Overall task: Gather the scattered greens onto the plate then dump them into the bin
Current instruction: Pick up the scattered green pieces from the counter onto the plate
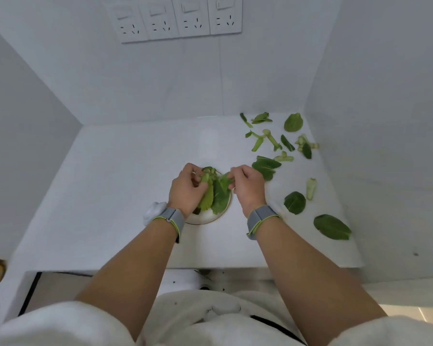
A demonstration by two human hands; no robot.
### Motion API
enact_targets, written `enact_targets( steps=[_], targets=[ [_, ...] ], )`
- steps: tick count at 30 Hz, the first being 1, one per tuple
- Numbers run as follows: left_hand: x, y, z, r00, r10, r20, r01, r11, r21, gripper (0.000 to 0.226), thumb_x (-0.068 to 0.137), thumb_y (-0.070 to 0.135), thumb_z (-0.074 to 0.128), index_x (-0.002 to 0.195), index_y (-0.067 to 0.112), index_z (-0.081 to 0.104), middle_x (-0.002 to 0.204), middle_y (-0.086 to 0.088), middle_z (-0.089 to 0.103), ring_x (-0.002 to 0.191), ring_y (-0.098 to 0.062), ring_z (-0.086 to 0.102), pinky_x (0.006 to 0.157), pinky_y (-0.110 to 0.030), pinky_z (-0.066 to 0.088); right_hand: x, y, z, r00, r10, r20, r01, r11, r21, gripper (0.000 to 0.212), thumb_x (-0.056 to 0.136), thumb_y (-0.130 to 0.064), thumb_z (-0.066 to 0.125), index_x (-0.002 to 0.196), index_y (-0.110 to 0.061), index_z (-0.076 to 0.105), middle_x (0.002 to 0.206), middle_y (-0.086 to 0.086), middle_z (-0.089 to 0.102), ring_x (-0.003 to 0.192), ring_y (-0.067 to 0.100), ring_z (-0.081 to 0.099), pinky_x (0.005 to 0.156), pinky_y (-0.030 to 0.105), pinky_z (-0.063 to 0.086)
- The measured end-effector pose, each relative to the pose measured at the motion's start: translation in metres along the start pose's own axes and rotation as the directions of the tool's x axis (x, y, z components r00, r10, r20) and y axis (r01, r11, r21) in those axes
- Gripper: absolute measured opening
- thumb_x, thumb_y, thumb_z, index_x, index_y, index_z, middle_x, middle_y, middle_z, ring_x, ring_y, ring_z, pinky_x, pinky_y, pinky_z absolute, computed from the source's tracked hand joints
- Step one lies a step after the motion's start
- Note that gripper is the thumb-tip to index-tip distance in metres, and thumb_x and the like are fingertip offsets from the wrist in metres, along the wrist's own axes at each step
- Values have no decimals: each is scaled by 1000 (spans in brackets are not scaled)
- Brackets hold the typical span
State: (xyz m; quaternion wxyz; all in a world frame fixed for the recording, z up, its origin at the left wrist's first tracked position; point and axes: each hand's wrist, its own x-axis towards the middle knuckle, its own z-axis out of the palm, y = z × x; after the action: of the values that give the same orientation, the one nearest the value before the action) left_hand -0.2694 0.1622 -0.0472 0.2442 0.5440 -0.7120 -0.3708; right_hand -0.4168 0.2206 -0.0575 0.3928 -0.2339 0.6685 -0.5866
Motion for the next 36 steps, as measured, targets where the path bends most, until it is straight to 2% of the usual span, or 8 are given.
enact_targets(
  steps=[8, 12, 16, 20, 23, 27, 30, 36],
  targets=[
    [-4, -54, -24, 997, -18, 74, -6, 954, 300, 31, 79, 13, 59, 108, 23, 58, 93, 2, 62, 82, -21, 58, 72, -32, 49, -14, 25, 26, 978, 47, 202, 6, 967, -256, 22, 83, -25, 57, 63, -19, 64, 60, -5, 64, 56, 11, 60, 53, 23, 46],
    [1, -67, -25, 996, 68, 61, -86, 913, 398, 30, 78, 10, 59, 108, 17, 59, 98, -4, 53, 88, -25, 53, 72, -37, 49, -15, 46, 21, 957, -119, 264, 276, 654, -705, 25, 88, -34, 55, 67, -22, 61, 78, -3, 59, 71, 12, 55, 63, 26, 40],
    [4, -66, -21, 985, 164, 52, -172, 925, 340, 14, 79, 13, 59, 92, 17, 61, 84, 2, 55, 82, -22, 53, 65, -30, 42, -17, 55, 16, 973, -148, 176, 230, 625, -746, 18, 89, -37, 57, 78, -27, 66, 94, -4, 47, 76, 14, 55, 69, 27, 45],
    [8, -62, -12, 976, 189, 110, -217, 902, 372, 7, 84, 22, 57, 87, 20, 63, 78, 5, 63, 77, -19, 56, 64, -30, 47, -20, 59, 11, 935, -6, 356, 291, 588, -755, 17, 90, -36, 56, 97, -37, 71, 95, -4, 51, 86, 15, 56, 81, 26, 44],
    [8, -61, -11, 980, 186, 71, -199, 899, 389, 11, 89, 27, 55, 88, 19, 62, 75, 3, 65, 71, -19, 58, 61, -32, 48, -25, 64, 10, 917, -35, 396, 339, 591, -732, 22, 91, -29, 57, 103, -36, 73, 90, -6, 54, 82, 14, 57, 81, 25, 45],
    [11, -51, -10, 968, 250, 18, -242, 914, 325, 10, 90, 22, 55, 86, 16, 62, 75, 1, 62, 68, -21, 57, 61, -33, 49, -24, 61, 2, 976, -176, 129, 218, 763, -608, 11, 85, -27, 62, 82, -33, 71, 68, -17, 60, 65, -1, 54, 63, 12, 40],
    [12, -36, -2, 933, 360, 2, -343, 887, 309, 7, 90, 13, 57, 90, 12, 63, 84, -3, 60, 72, -22, 55, 61, -33, 46, -18, 57, -18, 975, -182, -125, 77, 810, -581, 14, 85, -32, 62, 72, -27, 63, 58, -15, 58, 57, 2, 52, 57, 16, 40],
    [8, 9, 37, 856, 508, 96, -514, 816, 264, 22, 80, -12, 54, 91, 2, 66, 97, -14, 53, 64, -26, 53, 52, -30, 43, -14, 67, -92, 838, -177, -516, -194, 788, -585, 17, 88, -32, 55, 72, -26, 55, 72, -6, 59, 66, 18, 53, 61, 26, 35]
  ],
)
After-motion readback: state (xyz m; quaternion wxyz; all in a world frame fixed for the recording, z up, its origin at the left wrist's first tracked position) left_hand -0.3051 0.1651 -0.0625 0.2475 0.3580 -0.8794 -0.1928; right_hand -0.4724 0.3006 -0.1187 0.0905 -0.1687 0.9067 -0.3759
